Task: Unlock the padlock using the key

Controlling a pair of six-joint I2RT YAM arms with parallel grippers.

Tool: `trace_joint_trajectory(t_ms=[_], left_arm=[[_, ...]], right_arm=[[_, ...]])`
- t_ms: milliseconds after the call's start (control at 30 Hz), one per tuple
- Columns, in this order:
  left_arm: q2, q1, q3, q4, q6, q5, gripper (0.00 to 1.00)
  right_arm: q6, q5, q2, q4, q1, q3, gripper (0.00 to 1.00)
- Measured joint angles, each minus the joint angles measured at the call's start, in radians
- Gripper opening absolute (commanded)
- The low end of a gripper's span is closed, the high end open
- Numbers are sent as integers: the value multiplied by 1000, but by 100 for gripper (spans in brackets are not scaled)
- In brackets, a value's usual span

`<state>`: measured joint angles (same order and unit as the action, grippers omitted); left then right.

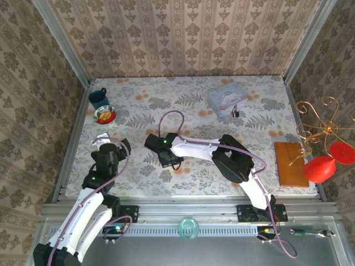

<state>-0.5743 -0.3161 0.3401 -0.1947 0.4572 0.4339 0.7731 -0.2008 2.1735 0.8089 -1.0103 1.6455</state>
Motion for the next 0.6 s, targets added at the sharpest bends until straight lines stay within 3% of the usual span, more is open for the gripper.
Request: trace_joint_trajectory(t_ms=[200, 367, 500, 600], left_arm=[[-24, 11, 0, 12, 1, -17, 100], [-19, 23, -6, 34, 8, -89, 99], [-37, 36, 4, 53, 42, -242, 99], [-117, 71, 132, -32, 94, -407, 96]], right_arm=[[-30, -6, -57, -66, -1, -80, 0], [-94, -13, -213, -188, -1, -231, 0], [-173, -5, -413, -396, -5, -396, 0], [-223, 0, -574, -581, -11, -548, 0]])
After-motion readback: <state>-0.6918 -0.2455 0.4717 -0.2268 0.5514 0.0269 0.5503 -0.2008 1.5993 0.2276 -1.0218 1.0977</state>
